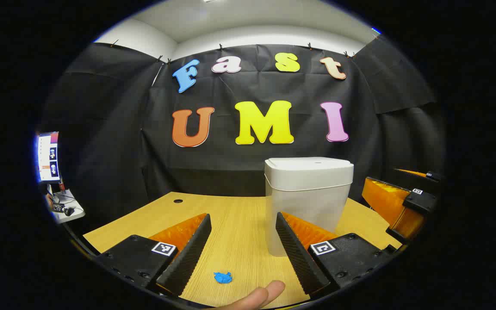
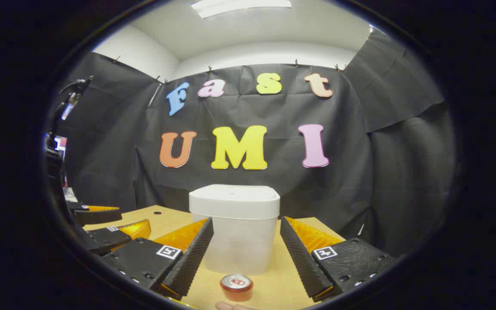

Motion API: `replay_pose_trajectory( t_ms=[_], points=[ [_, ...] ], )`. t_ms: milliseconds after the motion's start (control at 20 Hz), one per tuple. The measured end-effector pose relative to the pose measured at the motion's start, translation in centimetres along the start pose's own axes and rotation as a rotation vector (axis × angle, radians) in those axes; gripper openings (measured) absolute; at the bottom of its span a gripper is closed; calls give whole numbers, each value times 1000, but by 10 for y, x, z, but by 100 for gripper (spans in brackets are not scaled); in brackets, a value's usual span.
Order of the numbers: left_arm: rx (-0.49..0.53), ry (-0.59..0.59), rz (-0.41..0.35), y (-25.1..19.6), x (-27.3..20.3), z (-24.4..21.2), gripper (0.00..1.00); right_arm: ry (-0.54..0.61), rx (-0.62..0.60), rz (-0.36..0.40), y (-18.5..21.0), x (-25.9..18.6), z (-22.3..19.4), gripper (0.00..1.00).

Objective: Press the lid of the desktop garbage bin to open it, pick up the crumpled paper on the desktop and throw it into the bin, then pick up the pop can on the desktop and drop it into the bin, and finally close the garbage bin lid.

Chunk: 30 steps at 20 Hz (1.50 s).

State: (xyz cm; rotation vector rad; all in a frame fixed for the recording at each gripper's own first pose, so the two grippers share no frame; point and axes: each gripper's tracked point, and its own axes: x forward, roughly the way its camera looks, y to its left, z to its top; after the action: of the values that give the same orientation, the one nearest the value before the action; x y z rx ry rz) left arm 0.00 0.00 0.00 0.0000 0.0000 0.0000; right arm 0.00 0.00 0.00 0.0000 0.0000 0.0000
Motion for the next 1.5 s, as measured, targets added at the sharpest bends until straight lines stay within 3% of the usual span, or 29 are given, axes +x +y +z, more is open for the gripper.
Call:
replay_pose_trajectory(
  t_ms=[450, 750, 1150, 1500],
  points=[
    [0, 17, 49, 6, 6, -8, 98, 61, 1, 95, 9, 11, -26, 97],
    [23, 15, 27, -9, 6, -7, 97, 60, 19, 76, -10, 9, -23, 95],
    [45, -28, 76, 6, -3, 3, 97, 62, 13, 65, -14, 9, -26, 95],
    [37, -9, 72, 5, 4, -1, 97, 72, 73, 163, 8, 32, 1, 95]
  ],
)
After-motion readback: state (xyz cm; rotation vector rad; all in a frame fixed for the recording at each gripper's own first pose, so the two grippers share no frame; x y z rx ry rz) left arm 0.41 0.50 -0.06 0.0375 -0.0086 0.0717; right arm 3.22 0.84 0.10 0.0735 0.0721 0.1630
